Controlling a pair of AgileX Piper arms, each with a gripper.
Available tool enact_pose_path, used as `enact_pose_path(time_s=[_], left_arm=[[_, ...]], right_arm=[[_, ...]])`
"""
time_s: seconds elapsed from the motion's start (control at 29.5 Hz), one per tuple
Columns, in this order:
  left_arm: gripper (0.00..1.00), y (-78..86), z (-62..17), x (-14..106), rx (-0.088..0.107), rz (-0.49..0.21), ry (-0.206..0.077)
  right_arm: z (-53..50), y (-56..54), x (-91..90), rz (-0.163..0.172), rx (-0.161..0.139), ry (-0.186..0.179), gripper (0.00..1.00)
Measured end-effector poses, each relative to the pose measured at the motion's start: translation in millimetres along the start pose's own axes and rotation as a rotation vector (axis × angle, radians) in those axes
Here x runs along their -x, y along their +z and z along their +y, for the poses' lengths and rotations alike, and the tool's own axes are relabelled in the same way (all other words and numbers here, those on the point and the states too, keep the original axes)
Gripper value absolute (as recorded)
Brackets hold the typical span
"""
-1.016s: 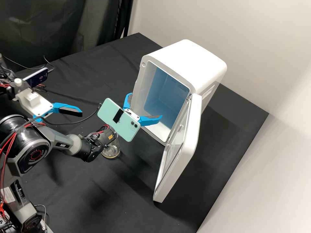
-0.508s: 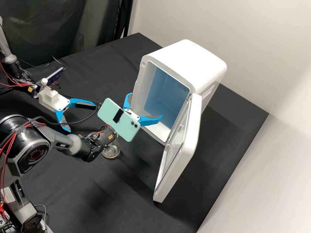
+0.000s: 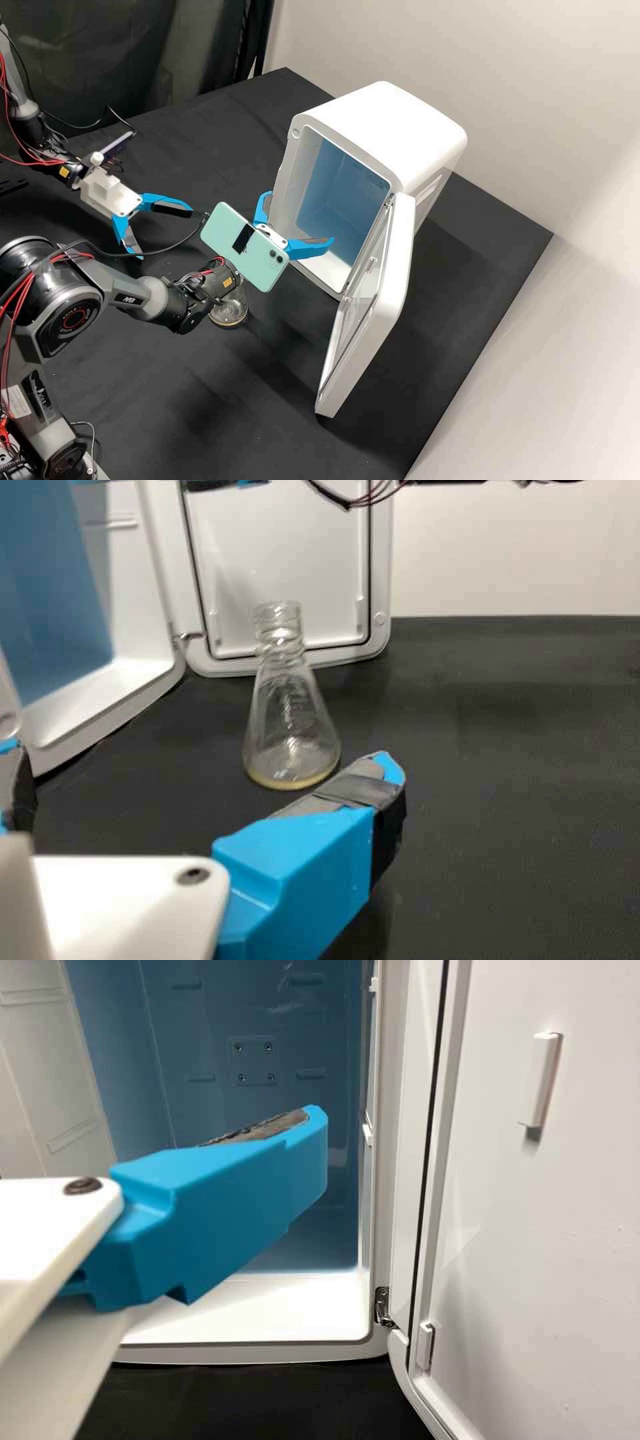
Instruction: Place the flask in the incubator
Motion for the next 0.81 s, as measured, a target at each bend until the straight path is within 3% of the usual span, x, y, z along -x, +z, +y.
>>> enact_pose_path(time_s=[0.17,0.3,0.41,0.61,0.81], left_arm=[[1.0,-13.1,7.0,25.5,0.012,0.049,0.018],[1.0,-23.2,8.6,36.9,0.031,0.087,0.024],[1.0,-26.5,9.0,38.8,0.035,0.102,0.027],[1.0,-31.1,9.0,28.5,0.032,0.087,0.024],[1.0,-29.0,9.5,26.4,0.029,0.075,0.025]], right_arm=[[0.0,0.0,0.0,0.0,0.0,0.0,1.0],[0.0,0.0,0.0,0.0,0.0,0.0,1.0],[0.0,0.0,0.0,0.0,0.0,0.0,1.0],[0.0,0.0,0.0,0.0,0.0,0.0,1.0],[0.0,0.0,0.0,0.0,0.0,0.0,1.0]])
